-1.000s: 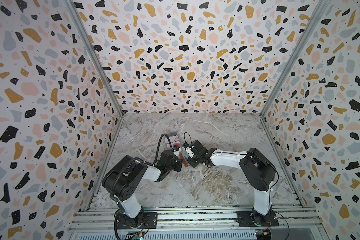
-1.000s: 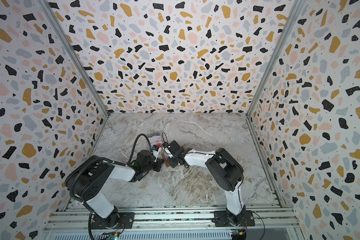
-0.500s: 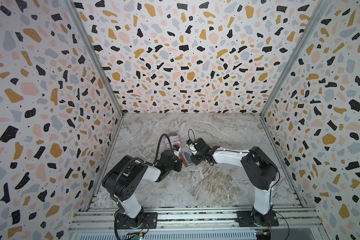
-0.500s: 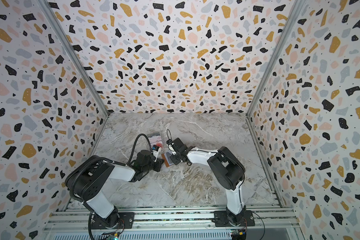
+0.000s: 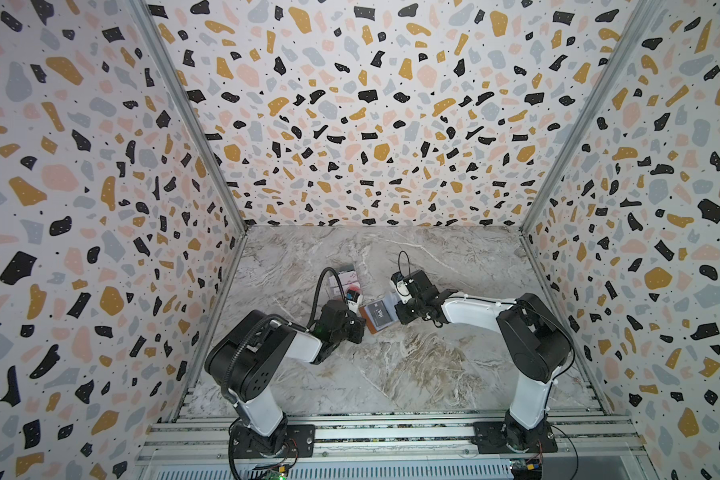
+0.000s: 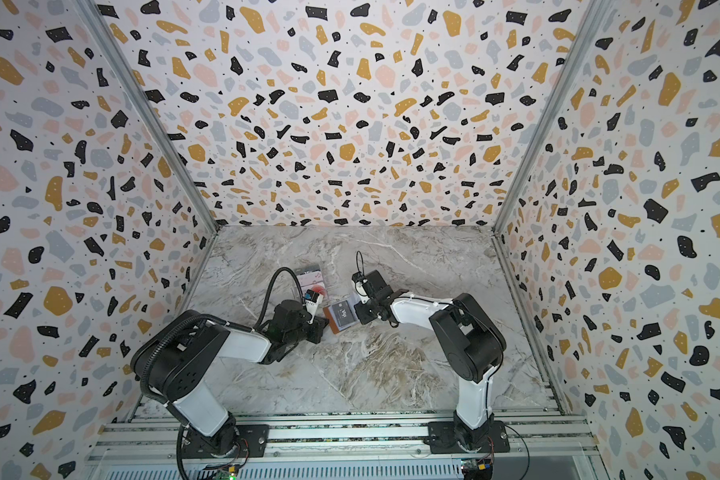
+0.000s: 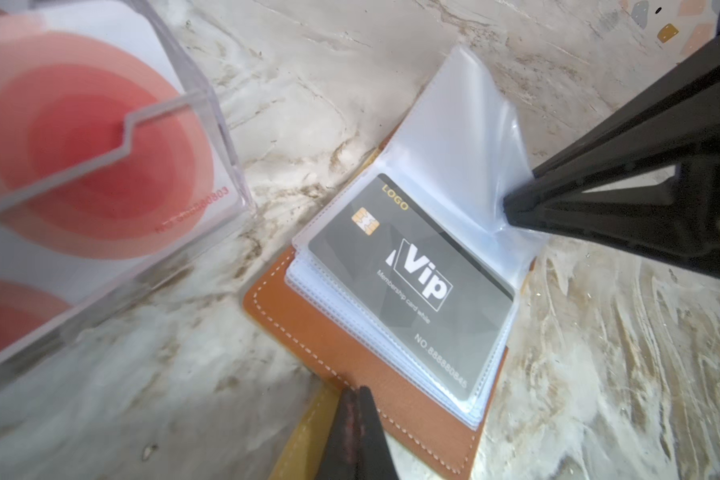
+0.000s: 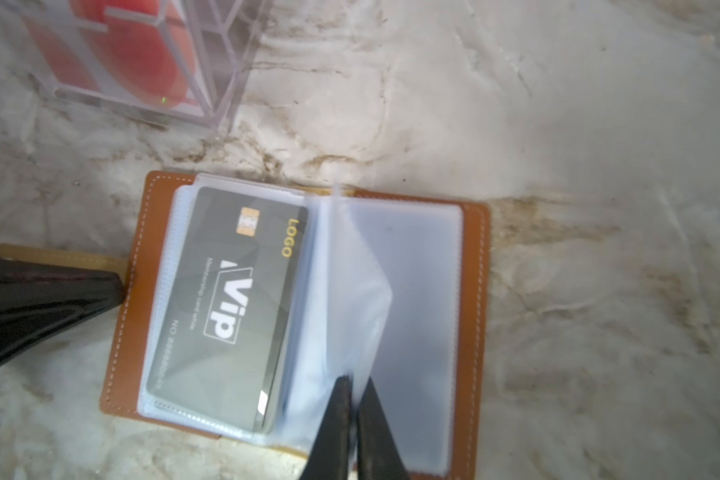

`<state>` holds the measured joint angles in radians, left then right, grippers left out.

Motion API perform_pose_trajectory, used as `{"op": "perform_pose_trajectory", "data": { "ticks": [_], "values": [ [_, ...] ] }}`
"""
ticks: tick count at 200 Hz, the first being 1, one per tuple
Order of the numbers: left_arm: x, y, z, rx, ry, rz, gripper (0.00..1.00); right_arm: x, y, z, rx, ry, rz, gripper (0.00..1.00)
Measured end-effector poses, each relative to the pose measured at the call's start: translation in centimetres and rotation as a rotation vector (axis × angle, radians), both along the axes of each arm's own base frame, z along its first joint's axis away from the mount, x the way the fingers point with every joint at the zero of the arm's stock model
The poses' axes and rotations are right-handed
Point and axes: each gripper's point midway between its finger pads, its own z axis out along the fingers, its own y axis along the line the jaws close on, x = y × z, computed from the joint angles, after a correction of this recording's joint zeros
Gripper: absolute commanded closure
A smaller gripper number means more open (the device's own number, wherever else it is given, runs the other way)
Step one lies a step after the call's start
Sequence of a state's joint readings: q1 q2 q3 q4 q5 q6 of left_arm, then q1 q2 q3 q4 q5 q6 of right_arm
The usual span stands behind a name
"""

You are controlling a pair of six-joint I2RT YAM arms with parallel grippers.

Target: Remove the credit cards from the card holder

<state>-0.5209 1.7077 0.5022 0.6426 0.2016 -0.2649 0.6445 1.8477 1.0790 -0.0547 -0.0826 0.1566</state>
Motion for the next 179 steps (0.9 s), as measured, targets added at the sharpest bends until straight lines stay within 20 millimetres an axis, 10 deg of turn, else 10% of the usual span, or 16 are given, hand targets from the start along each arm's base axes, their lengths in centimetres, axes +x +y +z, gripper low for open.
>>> {"op": "perform_pose_trajectory", "data": {
  "ticks": [80,179],
  "values": [
    [0.0,-0.1,0.0,0.005,-0.004,-0.009,1.0,0.7,-3.3,0.1,-0.01,0.007,-0.105,0.59],
    [0.2,-0.1,0.1,0.027,0.011,-0.014,0.96,2.2,-0.7,2.6,0.099,0.019,-0.009,0.43]
  ]
}}
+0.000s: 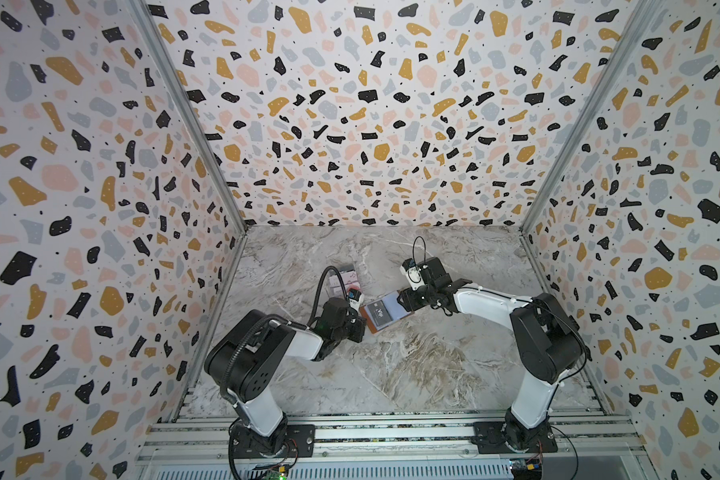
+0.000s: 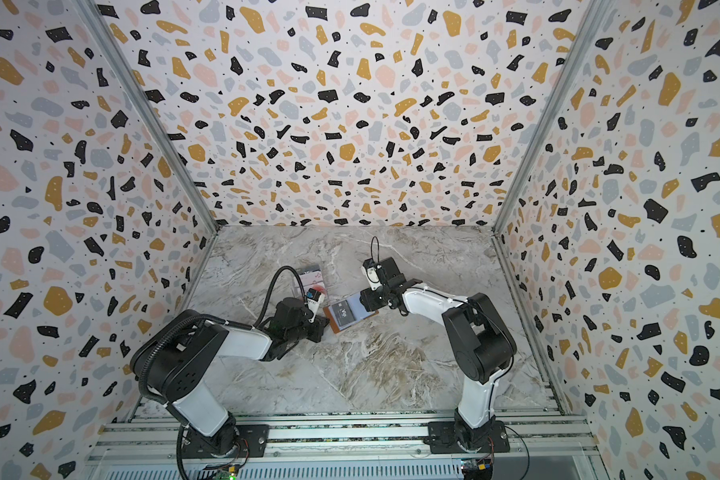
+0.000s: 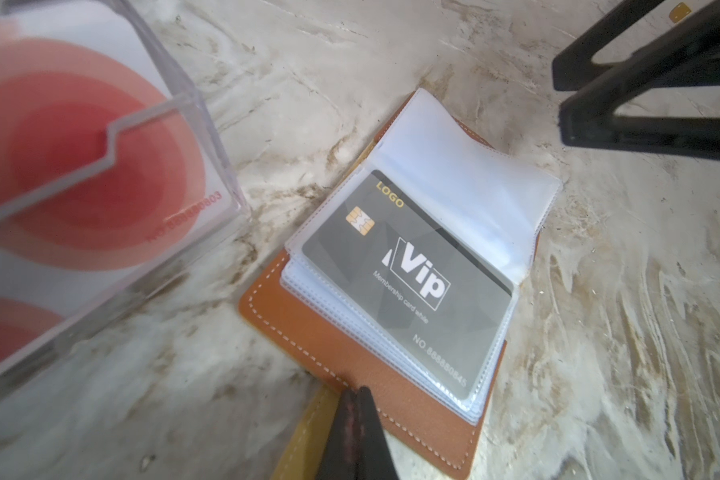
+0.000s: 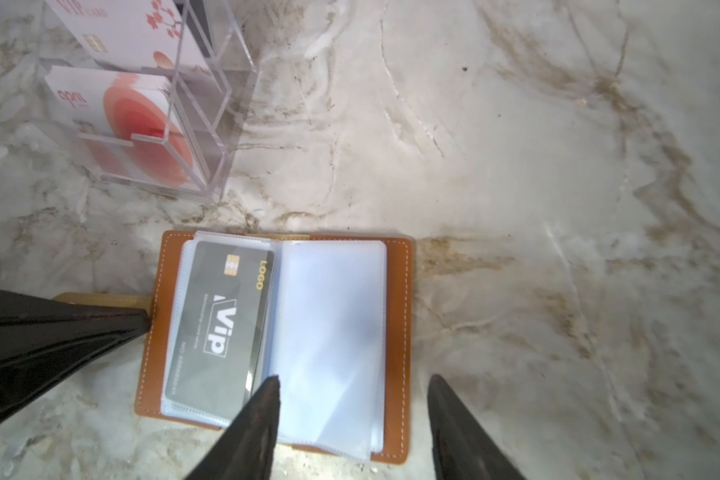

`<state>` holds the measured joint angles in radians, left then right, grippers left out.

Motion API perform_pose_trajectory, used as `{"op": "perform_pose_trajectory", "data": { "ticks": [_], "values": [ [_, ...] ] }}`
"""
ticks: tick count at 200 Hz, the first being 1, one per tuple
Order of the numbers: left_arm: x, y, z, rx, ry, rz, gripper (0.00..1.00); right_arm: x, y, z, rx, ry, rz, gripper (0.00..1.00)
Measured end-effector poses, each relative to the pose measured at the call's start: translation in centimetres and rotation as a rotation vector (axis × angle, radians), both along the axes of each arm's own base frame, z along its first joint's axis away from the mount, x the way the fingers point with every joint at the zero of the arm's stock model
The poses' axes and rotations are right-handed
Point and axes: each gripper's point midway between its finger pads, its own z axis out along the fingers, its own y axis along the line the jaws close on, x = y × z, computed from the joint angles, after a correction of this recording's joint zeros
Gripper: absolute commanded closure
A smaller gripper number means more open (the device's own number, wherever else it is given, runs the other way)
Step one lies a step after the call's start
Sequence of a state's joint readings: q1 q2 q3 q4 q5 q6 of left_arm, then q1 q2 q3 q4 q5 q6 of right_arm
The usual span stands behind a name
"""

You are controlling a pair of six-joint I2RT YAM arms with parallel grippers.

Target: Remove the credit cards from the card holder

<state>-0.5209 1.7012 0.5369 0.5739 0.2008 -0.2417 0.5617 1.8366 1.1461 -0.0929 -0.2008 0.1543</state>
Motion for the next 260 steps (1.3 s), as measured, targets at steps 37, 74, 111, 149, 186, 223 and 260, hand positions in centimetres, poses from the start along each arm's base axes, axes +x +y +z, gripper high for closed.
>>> {"op": "perform_pose_trajectory", "data": {
  "ticks": [37,74,111,149,186,223,260],
  "values": [
    [0.1,0.1,0.0,0.009,0.004,0.004,0.92,-0.3,0.1,-3.0,-0.026,0.068,0.006,0.45],
    [0.3,0.1,0.1,0.024,0.007,0.01,0.91,-0.4,0.0,-3.6,-0.031,0.087,-0.005,0.48],
    [0.6,0.2,0.1,0.048,0.009,0.012,0.91,-0.6,-0.3,-3.8,-0.033,0.101,-0.017,0.57],
    [0.7,0.3,0.1,0.054,0.011,0.013,0.91,-2.7,-0.8,-3.9,-0.031,0.126,-0.013,0.59],
    [-0.1,0.8,0.1,0.049,0.01,0.014,0.91,-5.7,-0.7,-3.9,-0.039,0.167,0.015,0.6],
    [-2.3,1.6,0.0,0.032,0.025,0.009,0.91,-8.4,-0.3,-3.9,-0.023,0.218,0.046,0.6],
    [-4.8,1.5,0.1,0.01,0.073,0.0,0.9,-9.8,-0.5,-3.6,-0.031,0.246,0.055,0.59]
  ]
}}
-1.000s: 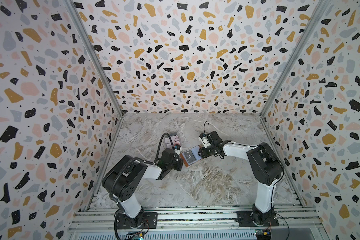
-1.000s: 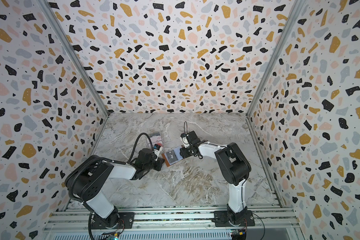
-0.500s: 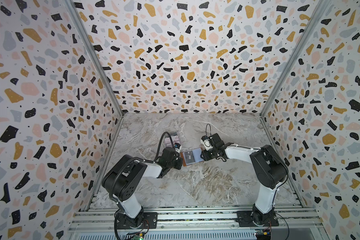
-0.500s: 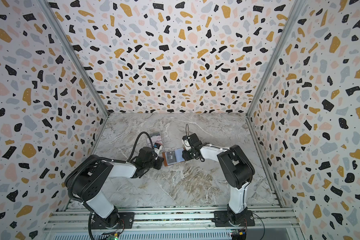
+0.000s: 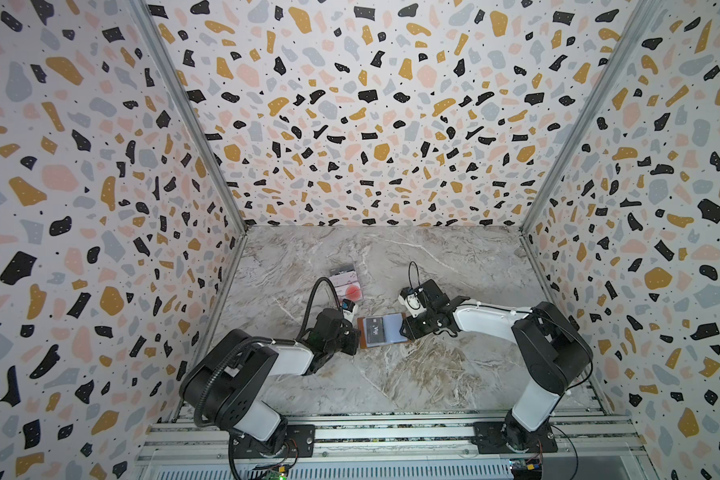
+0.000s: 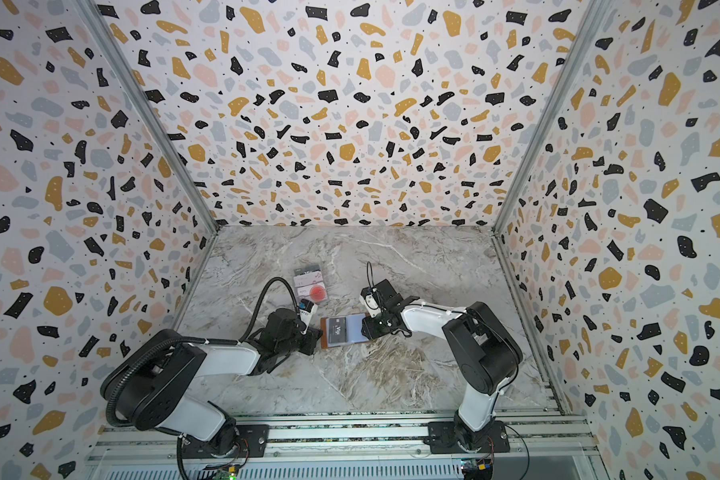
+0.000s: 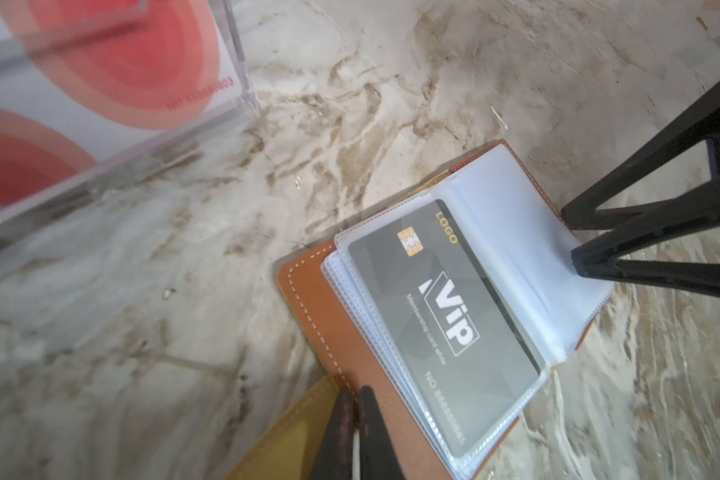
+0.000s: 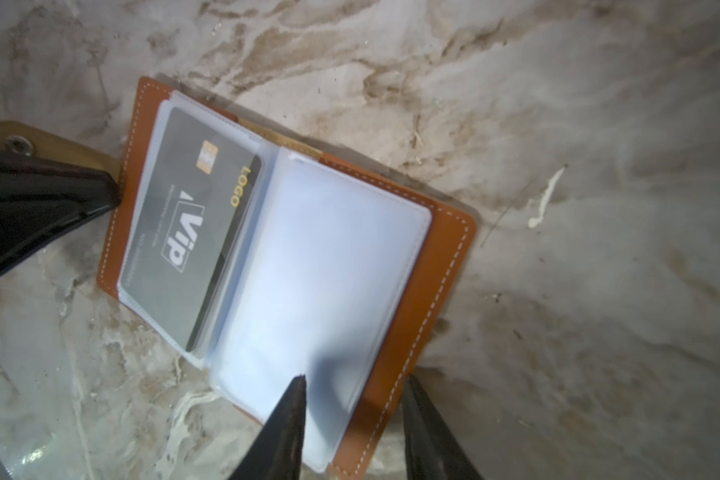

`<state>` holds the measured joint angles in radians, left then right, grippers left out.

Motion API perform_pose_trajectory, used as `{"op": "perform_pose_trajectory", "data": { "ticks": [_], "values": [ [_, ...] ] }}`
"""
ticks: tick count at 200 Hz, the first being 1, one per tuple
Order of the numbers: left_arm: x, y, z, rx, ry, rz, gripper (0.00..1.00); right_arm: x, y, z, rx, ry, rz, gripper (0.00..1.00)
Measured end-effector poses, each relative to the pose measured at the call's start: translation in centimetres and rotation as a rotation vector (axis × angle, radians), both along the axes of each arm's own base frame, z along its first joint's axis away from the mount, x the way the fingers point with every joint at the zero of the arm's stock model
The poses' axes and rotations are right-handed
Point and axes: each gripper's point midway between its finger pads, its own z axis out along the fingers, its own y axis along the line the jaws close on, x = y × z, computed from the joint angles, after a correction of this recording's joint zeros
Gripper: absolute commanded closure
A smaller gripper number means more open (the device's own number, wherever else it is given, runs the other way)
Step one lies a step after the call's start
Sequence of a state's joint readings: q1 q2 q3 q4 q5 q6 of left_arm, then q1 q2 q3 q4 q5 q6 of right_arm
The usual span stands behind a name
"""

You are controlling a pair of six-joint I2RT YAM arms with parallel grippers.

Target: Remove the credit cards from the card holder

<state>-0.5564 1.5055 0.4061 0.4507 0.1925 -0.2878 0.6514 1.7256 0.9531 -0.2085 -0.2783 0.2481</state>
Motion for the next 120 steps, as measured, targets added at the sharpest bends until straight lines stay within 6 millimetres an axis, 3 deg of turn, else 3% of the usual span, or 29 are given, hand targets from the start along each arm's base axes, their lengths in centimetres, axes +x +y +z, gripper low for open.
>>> {"op": "perform_pose_trajectory", "data": {
  "ticks": [25,44,84,101,120],
  "values": [
    [-0.8,0.5,0.3,0.031,0.031,0.015,0.82,0.0,-0.8,1.2,-0.023,-0.018,-0.023,0.48],
    [0.0,0.7,1.7,0.047,0.016,0.039,0.77,0.6,-1.0,2.6,-0.033,-0.049,-0.037,0.44],
    [3.0,-1.4,5.8,0.014,-0.077,0.015,0.82,1.2,1.6,5.3,0.103,-0.034,0.005,0.45],
    [3.6,-2.2,5.7,0.016,-0.082,-0.022,0.88,1.0,3.1,5.3,0.18,0.015,0.025,0.47],
    [3.5,-2.7,4.3,0.036,-0.053,-0.058,0.9,0.7,4.5,4.5,0.247,0.085,0.032,0.5]
  ]
}}
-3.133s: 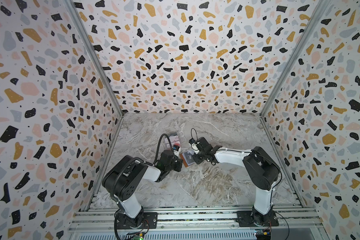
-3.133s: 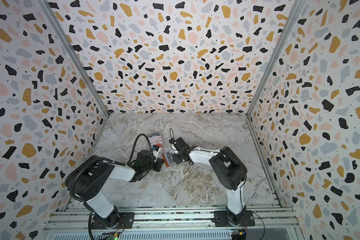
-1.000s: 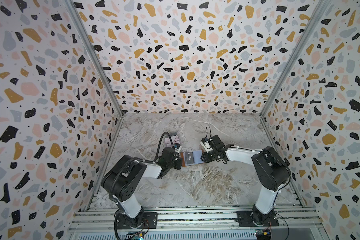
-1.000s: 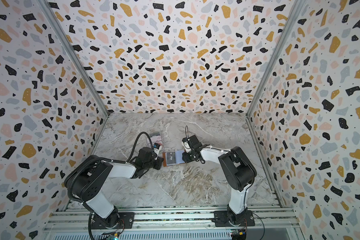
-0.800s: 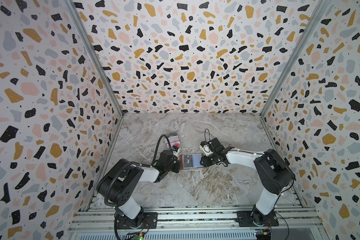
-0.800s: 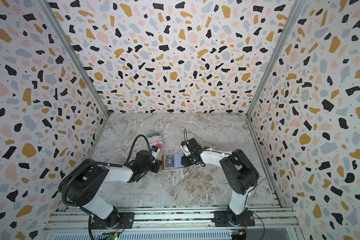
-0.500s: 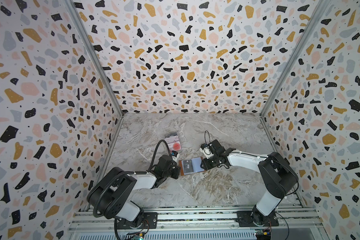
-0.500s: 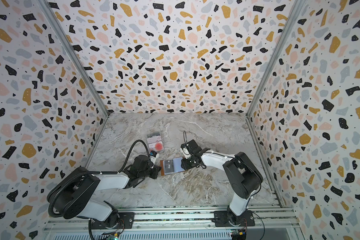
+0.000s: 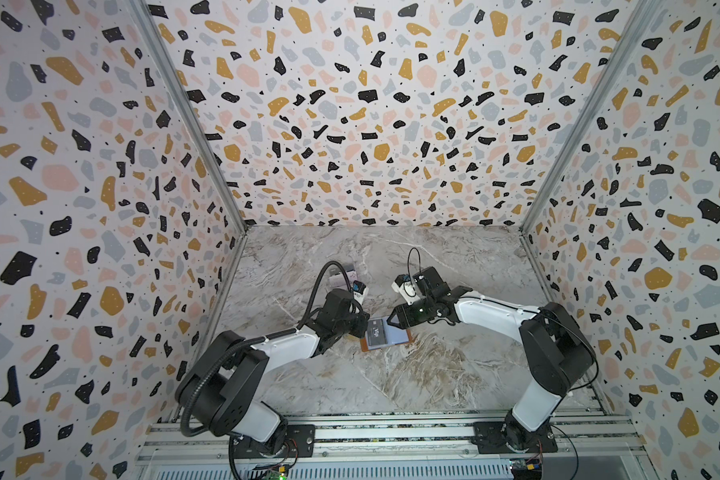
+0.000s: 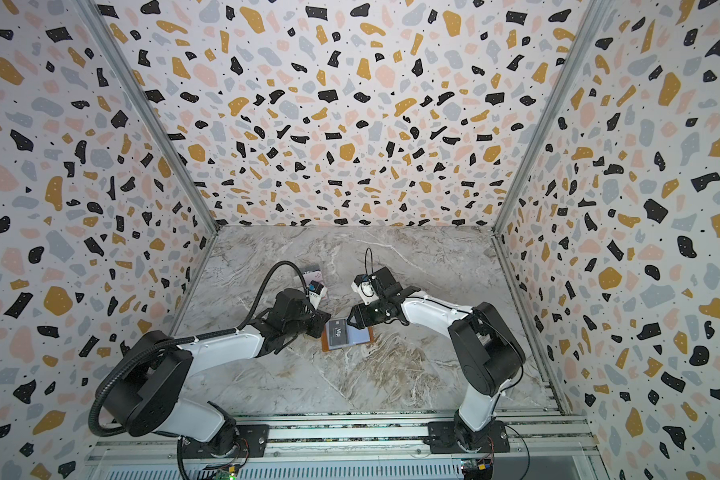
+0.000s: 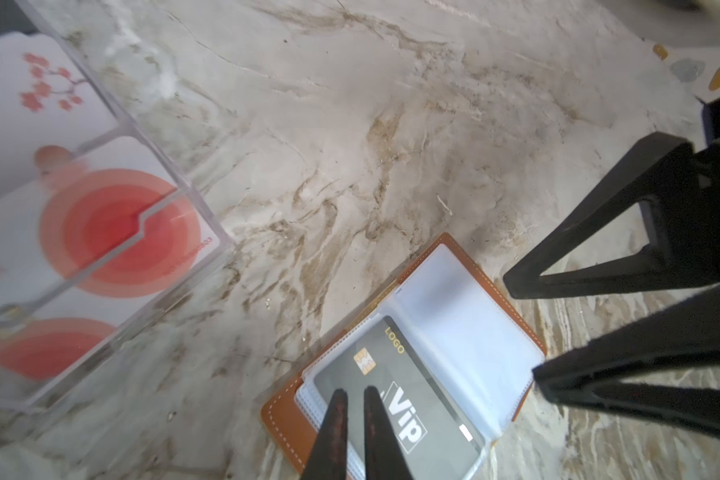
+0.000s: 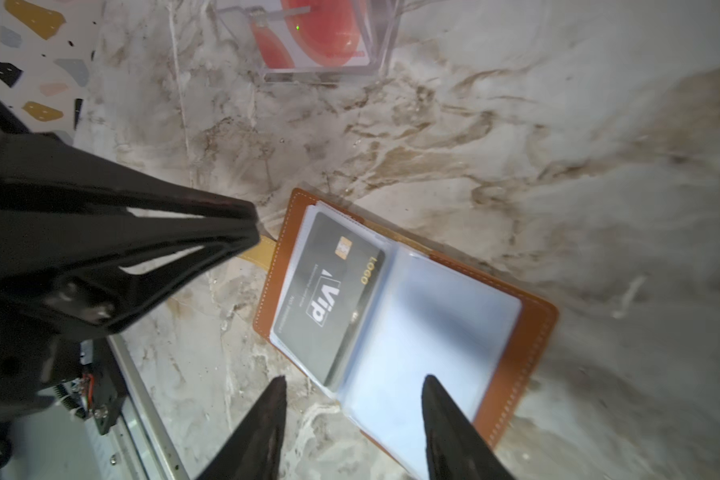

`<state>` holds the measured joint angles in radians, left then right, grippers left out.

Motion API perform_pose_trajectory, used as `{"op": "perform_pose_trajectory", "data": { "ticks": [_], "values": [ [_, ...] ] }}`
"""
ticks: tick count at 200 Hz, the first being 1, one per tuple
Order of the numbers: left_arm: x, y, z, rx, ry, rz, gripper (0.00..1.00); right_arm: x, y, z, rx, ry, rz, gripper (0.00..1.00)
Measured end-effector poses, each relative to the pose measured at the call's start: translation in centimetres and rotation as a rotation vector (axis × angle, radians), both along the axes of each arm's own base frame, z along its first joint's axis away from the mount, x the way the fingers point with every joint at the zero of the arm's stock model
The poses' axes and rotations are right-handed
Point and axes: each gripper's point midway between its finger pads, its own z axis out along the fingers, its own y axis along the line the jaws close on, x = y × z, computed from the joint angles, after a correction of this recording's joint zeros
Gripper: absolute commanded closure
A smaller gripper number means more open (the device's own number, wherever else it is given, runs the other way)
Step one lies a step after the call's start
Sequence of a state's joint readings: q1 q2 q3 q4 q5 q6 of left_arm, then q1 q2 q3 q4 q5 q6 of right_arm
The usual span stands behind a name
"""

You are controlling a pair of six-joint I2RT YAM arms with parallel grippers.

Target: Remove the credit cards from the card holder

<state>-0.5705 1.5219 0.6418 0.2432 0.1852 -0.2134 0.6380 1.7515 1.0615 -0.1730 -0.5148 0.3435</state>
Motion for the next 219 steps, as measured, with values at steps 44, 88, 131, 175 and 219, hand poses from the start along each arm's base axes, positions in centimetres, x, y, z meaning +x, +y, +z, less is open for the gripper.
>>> {"op": "perform_pose_trajectory", "data": {
  "ticks": [44,88,131,175,219],
  "values": [
    [-0.9,0.1,-1.8,0.035,0.037,-0.042,0.93,-0.4,2.1,-0.6,0.097,0.095,-0.003,0.51],
    [-2.4,0.7,-3.4,0.05,0.077,-0.062,0.95,-0.6,2.7,-0.6,0.138,0.124,-0.014,0.52],
    [-2.8,0.8,-3.8,0.045,0.08,-0.067,0.96,-1.0,2.7,-2.2,0.133,0.171,-0.03,0.52],
    [-2.8,0.7,-3.9,0.034,0.074,-0.072,0.96,-1.3,2.7,-3.4,0.125,0.202,-0.035,0.53],
    [-2.9,0.7,-3.9,0.022,0.065,-0.074,0.97,-1.4,2.8,-3.4,0.138,0.205,-0.031,0.55]
  ]
}}
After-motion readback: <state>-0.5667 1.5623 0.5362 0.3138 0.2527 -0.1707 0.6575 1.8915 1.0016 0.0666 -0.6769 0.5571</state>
